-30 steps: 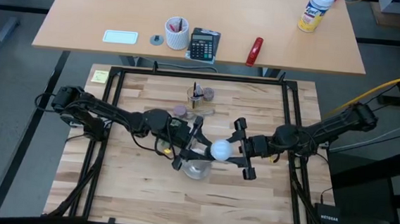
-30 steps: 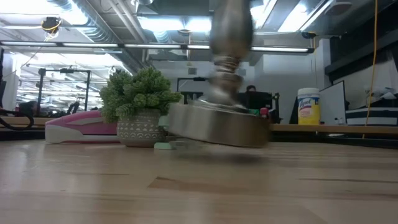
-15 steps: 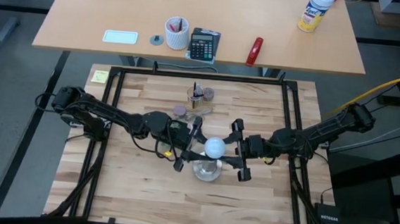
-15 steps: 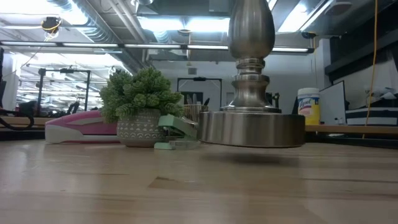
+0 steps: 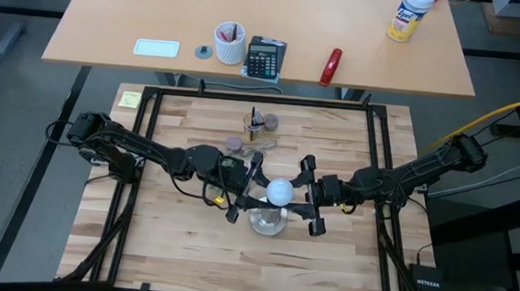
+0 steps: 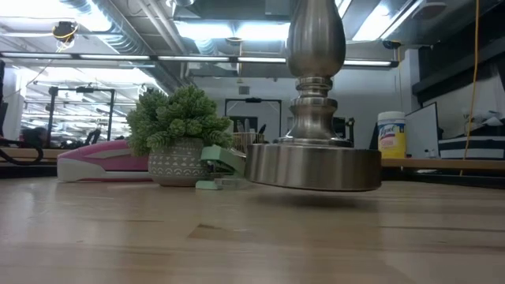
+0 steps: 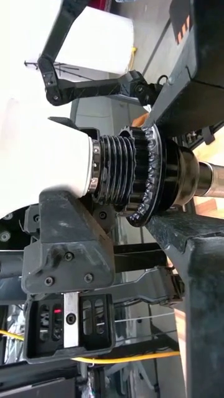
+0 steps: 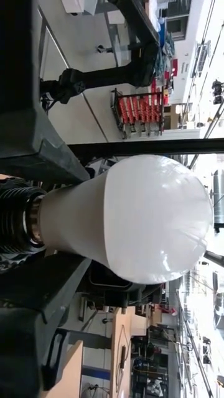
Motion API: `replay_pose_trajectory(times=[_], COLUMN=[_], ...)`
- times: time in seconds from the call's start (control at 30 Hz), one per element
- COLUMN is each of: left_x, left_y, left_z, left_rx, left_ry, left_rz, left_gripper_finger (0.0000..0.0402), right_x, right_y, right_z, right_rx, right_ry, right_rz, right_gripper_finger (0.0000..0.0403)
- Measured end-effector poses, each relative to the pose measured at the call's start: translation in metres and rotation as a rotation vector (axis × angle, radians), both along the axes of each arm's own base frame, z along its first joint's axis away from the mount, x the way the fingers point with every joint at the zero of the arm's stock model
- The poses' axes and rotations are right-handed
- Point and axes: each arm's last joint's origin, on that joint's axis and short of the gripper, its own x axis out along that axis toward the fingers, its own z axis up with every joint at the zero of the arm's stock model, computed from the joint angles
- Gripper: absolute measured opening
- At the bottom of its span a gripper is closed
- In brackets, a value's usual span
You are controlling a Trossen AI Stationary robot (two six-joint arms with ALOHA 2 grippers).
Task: Screw lightbulb
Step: Remove the lightbulb from the lamp
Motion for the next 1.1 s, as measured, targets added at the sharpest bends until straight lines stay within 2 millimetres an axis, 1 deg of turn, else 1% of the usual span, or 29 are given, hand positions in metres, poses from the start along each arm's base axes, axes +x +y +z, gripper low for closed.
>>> replay_pose_trajectory(times=[0.27, 0.37, 0.6, 0.8, 0.97, 1.1], left_x=[0.000, 0.000, 0.001, 0.001, 0.000, 0.000], left_y=[0.000, 0.001, 0.001, 0.001, 0.001, 0.000], left_z=[0.000, 0.000, -0.003, -0.005, -0.005, -0.005], left_rx=[-0.004, -0.007, -0.010, -0.017, -0.016, -0.015], left_ry=[0.002, 0.003, 0.026, 0.060, 0.067, 0.070], left_rz=[0.000, 0.005, 0.025, 0.019, 0.008, -0.028], left_gripper_finger=[0.0170, 0.0170, 0.0170, 0.0170, 0.0170, 0.0170], right_x=[0.000, 0.002, 0.015, 0.013, 0.012, 0.012], right_y=[0.000, -0.004, -0.007, -0.007, -0.005, -0.004], right_z=[0.000, 0.000, -0.009, -0.006, -0.006, -0.006], right_rx=[0.002, 0.003, 0.004, -0.043, -0.063, -0.081], right_ry=[0.001, 0.002, -0.008, -0.034, -0.042, -0.043], right_rz=[-0.005, -0.022, -0.035, -0.040, 0.027, 0.081], right_gripper_finger=[0.0186, 0.0186, 0.0186, 0.0186, 0.0184, 0.0166])
